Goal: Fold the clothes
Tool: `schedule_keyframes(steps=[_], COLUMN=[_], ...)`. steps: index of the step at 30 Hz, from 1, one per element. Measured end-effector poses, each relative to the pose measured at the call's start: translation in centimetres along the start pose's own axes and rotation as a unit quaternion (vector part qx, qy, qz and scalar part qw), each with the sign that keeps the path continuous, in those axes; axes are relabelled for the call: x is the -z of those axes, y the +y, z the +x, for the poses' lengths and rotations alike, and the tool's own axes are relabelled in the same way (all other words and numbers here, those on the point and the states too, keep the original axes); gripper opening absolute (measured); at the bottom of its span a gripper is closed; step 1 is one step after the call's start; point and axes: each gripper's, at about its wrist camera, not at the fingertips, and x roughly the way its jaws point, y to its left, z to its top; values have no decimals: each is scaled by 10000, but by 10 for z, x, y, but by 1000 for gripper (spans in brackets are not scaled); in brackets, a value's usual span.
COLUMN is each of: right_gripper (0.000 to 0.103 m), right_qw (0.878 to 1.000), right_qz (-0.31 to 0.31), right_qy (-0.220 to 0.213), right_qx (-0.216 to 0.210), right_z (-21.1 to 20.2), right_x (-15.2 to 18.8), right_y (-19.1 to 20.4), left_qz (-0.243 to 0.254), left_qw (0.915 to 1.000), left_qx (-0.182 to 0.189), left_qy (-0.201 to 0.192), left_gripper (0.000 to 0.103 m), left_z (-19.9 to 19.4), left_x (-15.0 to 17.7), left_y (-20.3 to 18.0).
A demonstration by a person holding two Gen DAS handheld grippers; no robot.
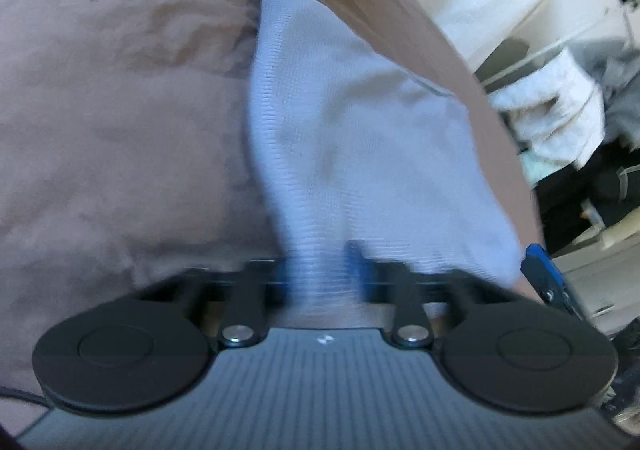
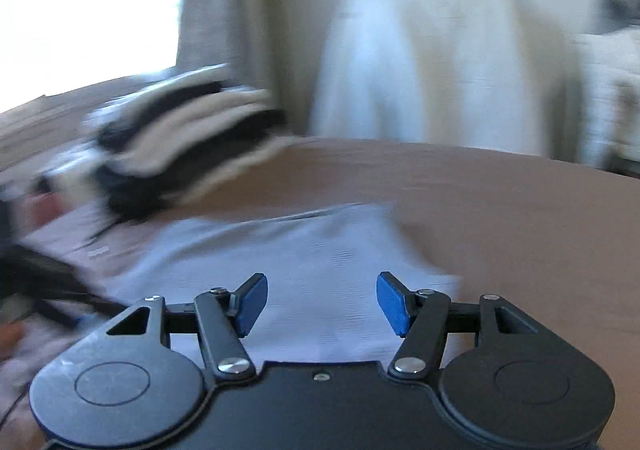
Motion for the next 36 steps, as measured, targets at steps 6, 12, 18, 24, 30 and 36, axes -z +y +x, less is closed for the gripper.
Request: schedule_keyframes(steps=[6,12,18,24,30,36], right_gripper=[67,68,68,68,69,69], right_qw=[9937,9885,9921,9918,9959,9984], right_qz=[-283,274,-109,174,-162,381], right_qy=[768,938,908,865,846,319], right_qx=[-772,-1157,-864,-927,-271,-274], right_z=[25,23,9,-7,-23,-41], right_x=[32,37,53,59,67,50], right_y=[31,3,2,-15,-30,-51], left_qz=[392,1055,2042,2923,2922,2441], left_qw=[9989,9929,9751,9457,9496,9664], left_qx=[-81,310,831,951,457,756], left_qy=[-244,-457,-236,1058,1042,278], left_gripper=[12,11,8,11,42,54], left_z=[-18,-24,5,105,120,56], left_x=[-3,-20,-22,24,30,-3], left_y=[-26,-94,-197,-263,-241,-204])
